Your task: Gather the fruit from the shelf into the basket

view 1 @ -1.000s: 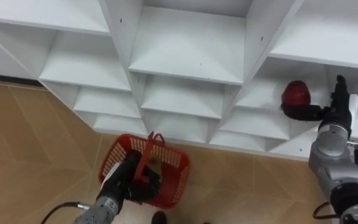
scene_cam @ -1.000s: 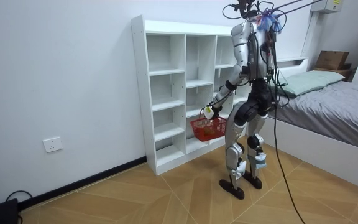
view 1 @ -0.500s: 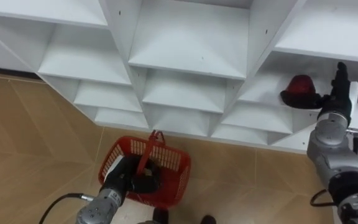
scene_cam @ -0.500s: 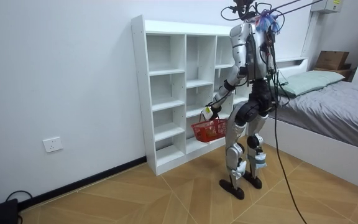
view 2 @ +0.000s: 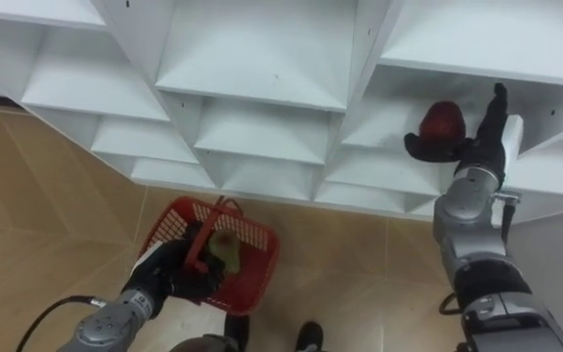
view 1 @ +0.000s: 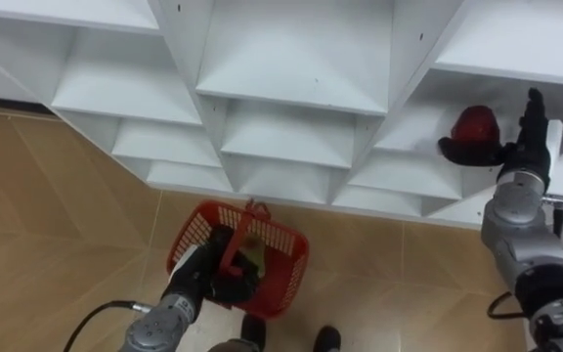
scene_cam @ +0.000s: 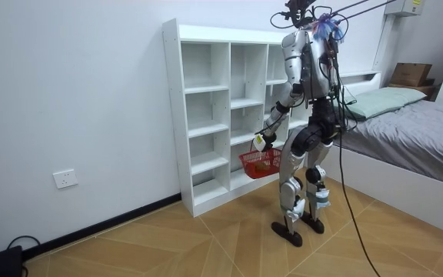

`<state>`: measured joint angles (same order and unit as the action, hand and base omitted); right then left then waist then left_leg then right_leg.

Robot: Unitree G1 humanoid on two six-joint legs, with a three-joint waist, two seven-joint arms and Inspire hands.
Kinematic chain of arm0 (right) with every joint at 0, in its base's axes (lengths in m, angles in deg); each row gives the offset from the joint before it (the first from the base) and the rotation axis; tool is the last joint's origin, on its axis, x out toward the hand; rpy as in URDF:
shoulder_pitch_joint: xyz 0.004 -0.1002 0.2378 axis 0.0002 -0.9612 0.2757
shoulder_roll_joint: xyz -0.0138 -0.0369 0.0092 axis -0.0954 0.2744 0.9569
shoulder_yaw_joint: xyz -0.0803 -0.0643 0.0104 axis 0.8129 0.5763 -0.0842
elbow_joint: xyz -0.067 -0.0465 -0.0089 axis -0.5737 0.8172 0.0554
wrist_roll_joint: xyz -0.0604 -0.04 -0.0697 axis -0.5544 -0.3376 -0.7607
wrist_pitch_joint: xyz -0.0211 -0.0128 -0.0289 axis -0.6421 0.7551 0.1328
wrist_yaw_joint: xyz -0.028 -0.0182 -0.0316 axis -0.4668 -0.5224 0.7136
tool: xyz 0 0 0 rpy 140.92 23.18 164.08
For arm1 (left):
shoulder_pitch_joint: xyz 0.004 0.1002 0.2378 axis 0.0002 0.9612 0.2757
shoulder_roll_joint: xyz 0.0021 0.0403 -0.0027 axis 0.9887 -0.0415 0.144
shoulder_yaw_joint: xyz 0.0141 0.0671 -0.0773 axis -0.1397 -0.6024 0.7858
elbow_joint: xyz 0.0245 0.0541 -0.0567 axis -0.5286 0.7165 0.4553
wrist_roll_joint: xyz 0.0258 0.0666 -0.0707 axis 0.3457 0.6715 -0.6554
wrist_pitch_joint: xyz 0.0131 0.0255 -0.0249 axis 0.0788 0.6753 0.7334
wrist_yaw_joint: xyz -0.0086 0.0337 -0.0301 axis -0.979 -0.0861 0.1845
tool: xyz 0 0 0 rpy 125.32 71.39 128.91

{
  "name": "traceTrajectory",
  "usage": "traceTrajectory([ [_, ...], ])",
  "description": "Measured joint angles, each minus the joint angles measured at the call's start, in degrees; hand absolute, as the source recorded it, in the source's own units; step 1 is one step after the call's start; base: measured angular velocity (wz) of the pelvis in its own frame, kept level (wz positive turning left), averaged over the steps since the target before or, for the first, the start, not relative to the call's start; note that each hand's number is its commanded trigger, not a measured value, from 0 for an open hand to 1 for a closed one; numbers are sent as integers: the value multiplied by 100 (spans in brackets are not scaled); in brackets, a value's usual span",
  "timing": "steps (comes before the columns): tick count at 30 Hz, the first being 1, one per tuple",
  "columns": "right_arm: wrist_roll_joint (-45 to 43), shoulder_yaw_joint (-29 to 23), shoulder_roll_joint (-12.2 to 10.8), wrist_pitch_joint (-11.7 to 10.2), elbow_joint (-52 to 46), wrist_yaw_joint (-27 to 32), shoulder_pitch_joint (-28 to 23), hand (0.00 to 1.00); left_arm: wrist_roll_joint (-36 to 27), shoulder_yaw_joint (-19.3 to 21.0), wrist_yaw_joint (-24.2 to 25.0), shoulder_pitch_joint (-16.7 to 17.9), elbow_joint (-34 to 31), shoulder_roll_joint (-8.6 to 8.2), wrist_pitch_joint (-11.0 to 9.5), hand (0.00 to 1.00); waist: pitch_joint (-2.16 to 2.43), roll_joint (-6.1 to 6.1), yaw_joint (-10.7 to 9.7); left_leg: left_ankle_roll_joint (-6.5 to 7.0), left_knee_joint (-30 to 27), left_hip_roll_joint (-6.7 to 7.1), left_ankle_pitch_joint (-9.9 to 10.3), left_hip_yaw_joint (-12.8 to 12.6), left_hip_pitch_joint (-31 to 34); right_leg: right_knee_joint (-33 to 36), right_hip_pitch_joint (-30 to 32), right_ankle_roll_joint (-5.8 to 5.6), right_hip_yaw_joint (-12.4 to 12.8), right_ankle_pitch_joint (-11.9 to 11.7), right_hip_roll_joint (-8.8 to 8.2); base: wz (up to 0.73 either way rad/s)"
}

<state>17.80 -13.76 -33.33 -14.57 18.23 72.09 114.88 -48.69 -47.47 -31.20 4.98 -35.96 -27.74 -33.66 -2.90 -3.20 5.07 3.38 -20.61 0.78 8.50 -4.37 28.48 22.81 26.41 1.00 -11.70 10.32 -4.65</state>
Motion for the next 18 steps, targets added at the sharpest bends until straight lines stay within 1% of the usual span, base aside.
traceTrajectory([
  [3, -46, 61, -1, 36, 1, 5, 37, 0, -237, -77, -6, -14, 0, 18, 2, 100, -11, 10, -3, 1, -5, 0, 0, -2, 12, 0, 5, 0, -4, 0, -3, -1],
  [6, -46, 233, -2, 55, 2, 13, 73, 0, -454, -175, -56, -54, 0, 31, 3, 100, -35, 26, 2, 1, -5, 0, 0, -3, 12, 0, 6, 0, -2, 0, -3, 0],
  [9, -45, 350, -1, 94, 23, 13, 86, 0, -526, -229, -121, -67, 0, 23, 3, 100, -55, 45, 17, 1, -5, 0, 0, -4, 17, 2, 9, 0, -2, 0, -3, 0],
  [13, -51, 444, 2, 94, 81, 31, 98, 0, -548, -231, -162, -79, 72, 27, 4, 100, -57, 46, 23, 1, -3, 0, 0, -6, 18, 5, 11, 0, -2, 0, -4, 0],
  [18, -454, 436, 3, 102, 181, 50, 183, 0, -544, -207, -224, -81, 93, 32, 14, 100, -61, 37, 36, 13, -1, 7, -22, -25, 104, 131, 163, -1, -20, 1, -38, -1],
])
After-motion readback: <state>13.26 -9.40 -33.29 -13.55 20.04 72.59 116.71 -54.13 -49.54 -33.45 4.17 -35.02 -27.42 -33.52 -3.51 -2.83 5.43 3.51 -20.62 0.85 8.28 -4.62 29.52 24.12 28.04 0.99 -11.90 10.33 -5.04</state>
